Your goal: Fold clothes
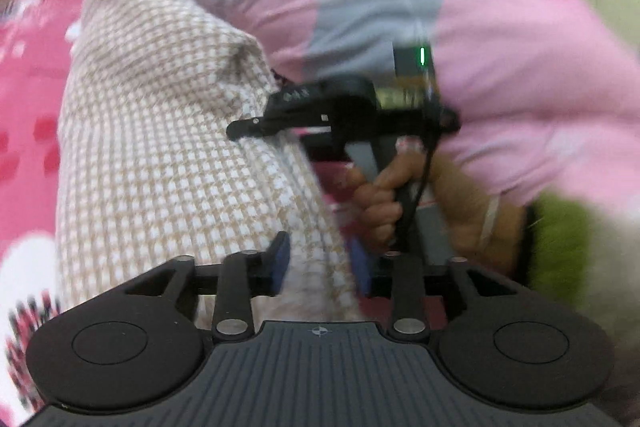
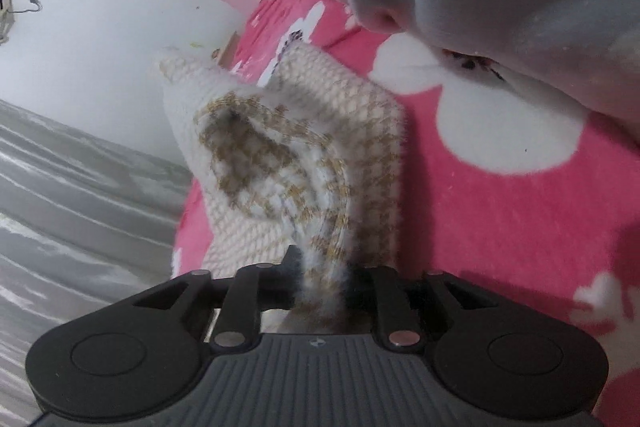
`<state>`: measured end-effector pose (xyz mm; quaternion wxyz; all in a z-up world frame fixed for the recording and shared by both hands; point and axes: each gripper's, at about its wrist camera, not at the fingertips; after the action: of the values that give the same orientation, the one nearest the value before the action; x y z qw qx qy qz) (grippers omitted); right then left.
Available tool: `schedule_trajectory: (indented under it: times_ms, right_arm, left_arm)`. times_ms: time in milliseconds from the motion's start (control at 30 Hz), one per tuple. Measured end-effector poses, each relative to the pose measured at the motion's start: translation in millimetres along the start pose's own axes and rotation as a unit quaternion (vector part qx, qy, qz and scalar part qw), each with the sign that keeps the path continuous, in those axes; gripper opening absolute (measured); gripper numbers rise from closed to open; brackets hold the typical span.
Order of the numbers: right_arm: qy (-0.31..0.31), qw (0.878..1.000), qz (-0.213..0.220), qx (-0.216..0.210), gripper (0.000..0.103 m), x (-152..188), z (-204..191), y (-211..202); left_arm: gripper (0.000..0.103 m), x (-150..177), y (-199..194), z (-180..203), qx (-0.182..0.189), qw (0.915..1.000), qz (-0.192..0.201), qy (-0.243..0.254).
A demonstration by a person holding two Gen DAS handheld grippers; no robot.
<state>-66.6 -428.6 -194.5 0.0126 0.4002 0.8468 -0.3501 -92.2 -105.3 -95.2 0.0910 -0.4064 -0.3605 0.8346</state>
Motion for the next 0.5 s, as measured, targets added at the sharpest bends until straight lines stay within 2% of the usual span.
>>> schedule_trajectory:
  times_ms: [67, 100, 167, 233, 300, 333, 367, 433, 467, 500]
  right_arm:
    - [0.001, 1.000, -0.009, -0.008, 0.037, 3, -2, -6]
    - [0.001, 1.000, -0.013, -0.013, 0.045, 6, -4, -11]
    - [-0.001, 1.000, -0.023, -0.016, 0.054, 15, -8, -21]
    - [-0.003, 0.999, -0.042, -0.013, 0.059, 27, -11, -30]
    - [-0.011, 0.998, -0.067, -0.008, 0.063, 42, -15, -37]
    - [-0.020, 0.996, -0.082, -0.001, 0.064, 50, -18, -40]
    - [-0.029, 0.995, -0.096, 0.006, 0.064, 59, -22, -43]
    - [-0.049, 0.993, -0.107, 0.018, 0.061, 70, -32, -41]
    - [-0.059, 0.992, -0.110, 0.023, 0.056, 75, -38, -39]
    - [-0.068, 0.991, -0.113, 0.029, 0.044, 80, -44, -37]
  left_arm:
    - [0.037, 6, -25, -10, 0.001, 0.9989, 0.017, -0.043]
    - [0.037, 10, -35, -17, -0.012, 0.9978, 0.023, -0.062]
    - [0.037, 21, -40, -30, -0.068, 0.9940, 0.021, -0.083]
    - [0.037, 36, -41, -50, -0.133, 0.9852, 0.012, -0.108]
    - [0.037, 50, -41, -68, -0.170, 0.9763, 0.000, -0.134]
    - [0.038, 57, -42, -72, -0.182, 0.9727, -0.004, -0.144]
    - [0.044, 63, -43, -79, -0.188, 0.9700, -0.004, -0.154]
    - [0.050, 68, -38, -87, -0.187, 0.9672, 0.000, -0.172]
    - [0.050, 69, -34, -90, -0.184, 0.9666, 0.002, -0.178]
    - [0.050, 70, -27, -93, -0.184, 0.9664, 0.003, -0.179]
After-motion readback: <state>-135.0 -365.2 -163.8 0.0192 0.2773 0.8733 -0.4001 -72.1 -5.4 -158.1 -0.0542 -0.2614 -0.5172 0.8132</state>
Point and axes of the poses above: each gripper's, at about its wrist camera, not at the fingertips, and y roughly the way its jaws point, z to its right, x to its underside, and after that the axes turned 6 degrees about x, right-handed
